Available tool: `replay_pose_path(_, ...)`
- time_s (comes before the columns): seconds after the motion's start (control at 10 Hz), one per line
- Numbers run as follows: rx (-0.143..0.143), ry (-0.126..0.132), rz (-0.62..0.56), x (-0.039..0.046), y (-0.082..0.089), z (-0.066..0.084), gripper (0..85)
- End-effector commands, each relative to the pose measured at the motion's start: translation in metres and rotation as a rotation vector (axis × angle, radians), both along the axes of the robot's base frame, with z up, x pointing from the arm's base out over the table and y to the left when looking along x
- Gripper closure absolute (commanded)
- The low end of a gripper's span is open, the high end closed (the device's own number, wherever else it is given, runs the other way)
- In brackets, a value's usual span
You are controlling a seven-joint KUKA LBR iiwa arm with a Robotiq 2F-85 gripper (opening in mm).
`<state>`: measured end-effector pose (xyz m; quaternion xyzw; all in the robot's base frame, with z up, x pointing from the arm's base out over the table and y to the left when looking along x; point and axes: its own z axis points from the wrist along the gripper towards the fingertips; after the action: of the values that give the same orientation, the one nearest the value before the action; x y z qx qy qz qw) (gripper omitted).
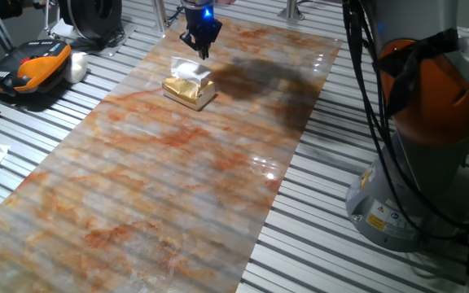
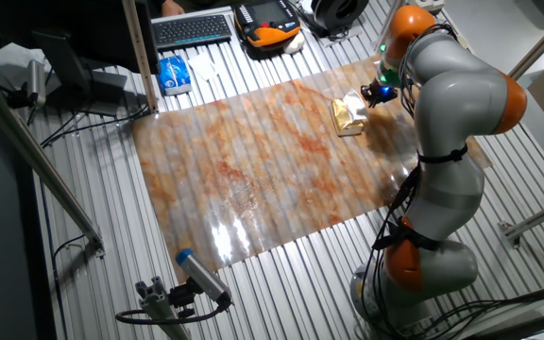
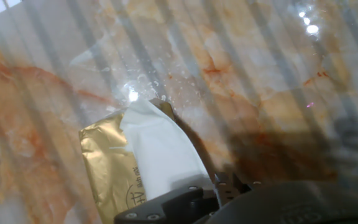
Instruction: Pull out a napkin
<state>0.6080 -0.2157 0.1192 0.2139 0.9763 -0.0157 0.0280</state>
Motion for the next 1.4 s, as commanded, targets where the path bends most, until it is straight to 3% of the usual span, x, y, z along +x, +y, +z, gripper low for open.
replay_pose_path(0.0, -0.007, 0.0, -0.005, 0.0001, 0.0, 0.0, 68.0)
replay_pose_path(0.1, -0.019, 0.001, -0.007, 0.0002, 0.0, 0.0, 51.0)
replay_pose_path(0.2, -0.028, 0.0, -0.015, 0.0001, 0.0, -0.001, 51.0)
replay_pose_path(0.4, 0.0, -0.034, -0.051, 0.0003, -0.001, -0.001, 17.0)
replay_pose_path(0.9, -0.006, -0.041, -0.042, 0.0044, -0.003, -0.017, 17.0)
replay_pose_path(1.0, 0.002, -0.041, -0.037, 0.0052, -0.003, -0.018, 34.0)
replay_pose_path(1.3, -0.001, -0.04, -0.029, 0.0071, -0.003, -0.023, 34.0)
